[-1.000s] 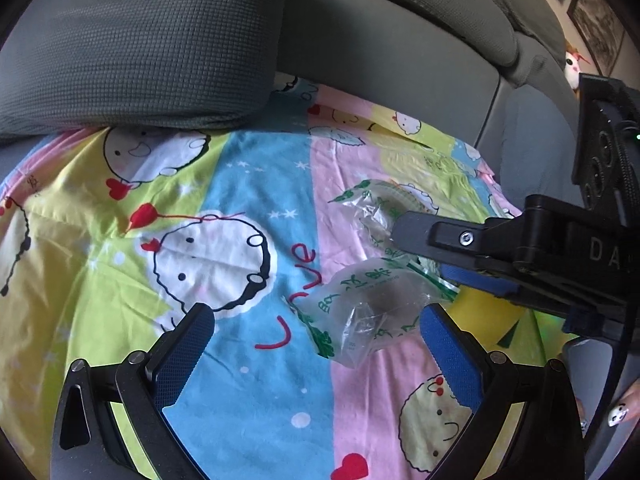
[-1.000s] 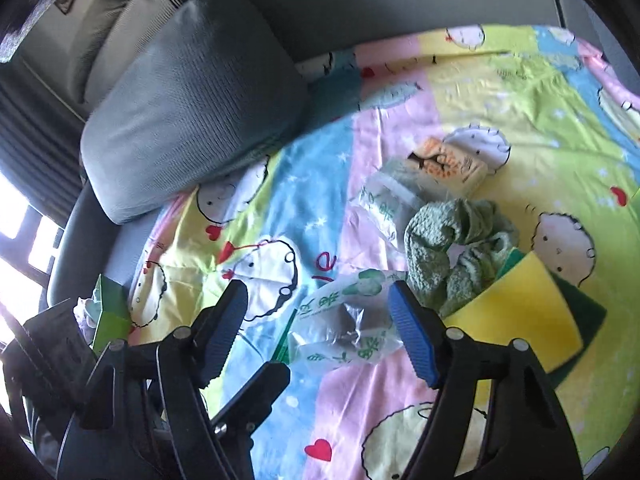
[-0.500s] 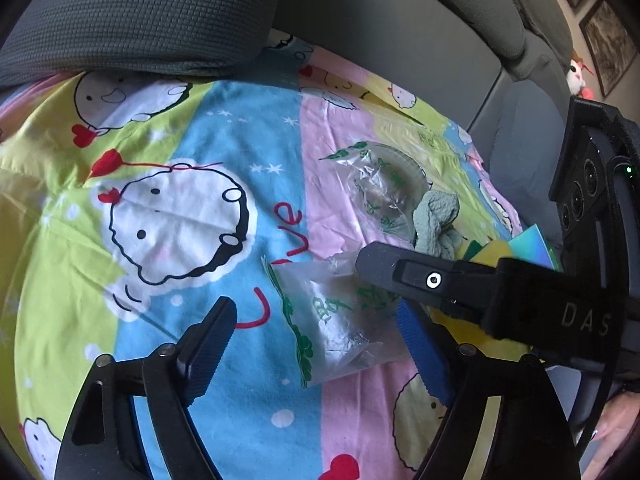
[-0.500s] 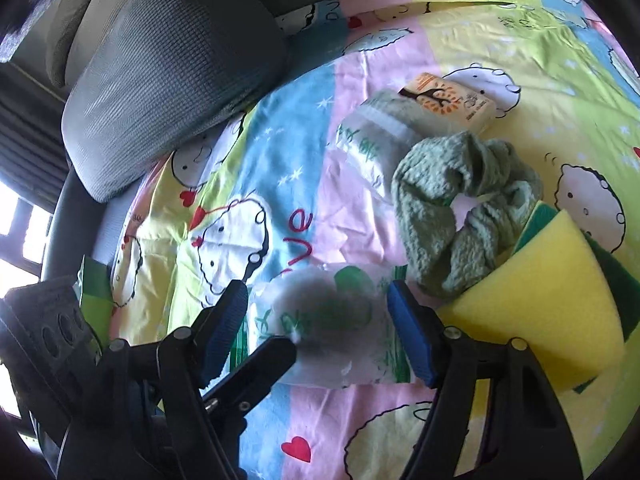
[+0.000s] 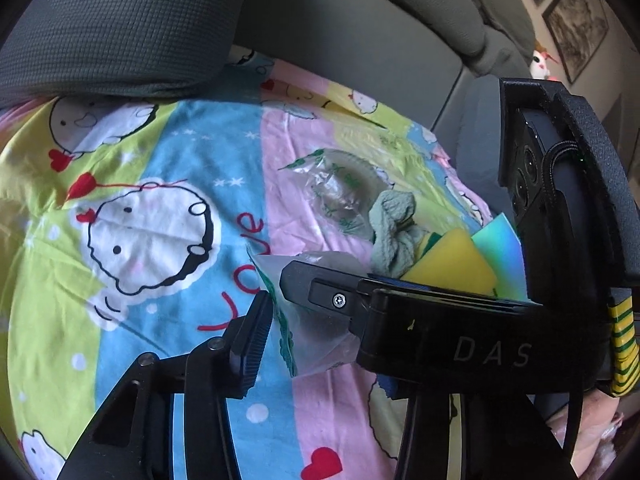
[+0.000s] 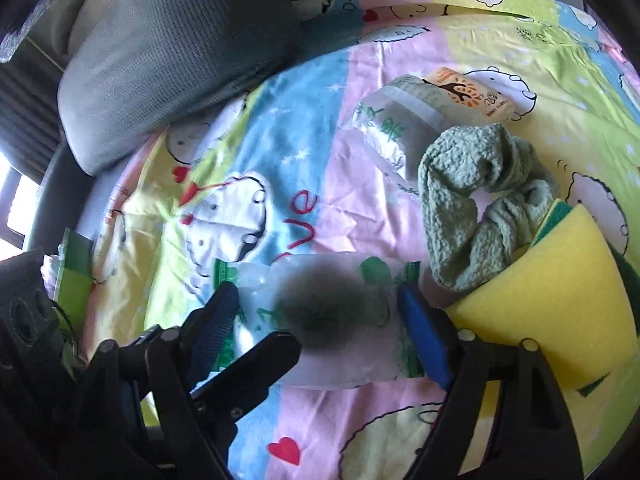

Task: Organize objects
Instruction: 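Grasp the clear plastic bag with green print using the right gripper, then carry the plastic bag with the right gripper over the green box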

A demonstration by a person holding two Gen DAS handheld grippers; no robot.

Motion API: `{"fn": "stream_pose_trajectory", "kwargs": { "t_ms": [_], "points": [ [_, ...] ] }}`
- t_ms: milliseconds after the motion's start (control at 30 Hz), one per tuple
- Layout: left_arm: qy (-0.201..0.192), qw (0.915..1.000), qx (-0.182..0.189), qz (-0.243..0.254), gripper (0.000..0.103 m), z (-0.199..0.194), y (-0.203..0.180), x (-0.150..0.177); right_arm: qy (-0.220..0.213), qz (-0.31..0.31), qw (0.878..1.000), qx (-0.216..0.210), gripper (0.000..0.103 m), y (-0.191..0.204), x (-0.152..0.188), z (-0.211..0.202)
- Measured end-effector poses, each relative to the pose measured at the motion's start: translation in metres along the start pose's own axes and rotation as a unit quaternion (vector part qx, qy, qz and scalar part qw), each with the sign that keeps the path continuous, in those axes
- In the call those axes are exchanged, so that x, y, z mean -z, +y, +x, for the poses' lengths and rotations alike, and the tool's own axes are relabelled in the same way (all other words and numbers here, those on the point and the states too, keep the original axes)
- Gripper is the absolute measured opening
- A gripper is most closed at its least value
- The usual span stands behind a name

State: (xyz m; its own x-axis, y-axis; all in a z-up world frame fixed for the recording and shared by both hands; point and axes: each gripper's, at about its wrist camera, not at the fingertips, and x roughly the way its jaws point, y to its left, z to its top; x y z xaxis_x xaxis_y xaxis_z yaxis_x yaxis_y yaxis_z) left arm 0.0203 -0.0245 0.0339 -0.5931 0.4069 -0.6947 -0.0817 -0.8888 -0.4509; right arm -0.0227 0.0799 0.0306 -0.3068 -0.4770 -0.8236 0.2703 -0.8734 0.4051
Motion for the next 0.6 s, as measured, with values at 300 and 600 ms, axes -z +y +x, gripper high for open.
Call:
{"fn": "stream_pose_trajectory", "kwargs": {
  "t_ms": [300,600],
  "points": [
    [-0.067,0.9954,0.024,0.064,0.042,-0.034,-0.041,-0.009,-0.073,-0.020,0.996,-0.050,0.046,0.015,0.004,-0.054],
    [-0.076,0.9930,0.013,0.090,0.042,-0.043,-0.059,-0.011,-0.097,-0.027,0.993,-0.060,0.047,0.012,0.011,-0.077]
  ]
}}
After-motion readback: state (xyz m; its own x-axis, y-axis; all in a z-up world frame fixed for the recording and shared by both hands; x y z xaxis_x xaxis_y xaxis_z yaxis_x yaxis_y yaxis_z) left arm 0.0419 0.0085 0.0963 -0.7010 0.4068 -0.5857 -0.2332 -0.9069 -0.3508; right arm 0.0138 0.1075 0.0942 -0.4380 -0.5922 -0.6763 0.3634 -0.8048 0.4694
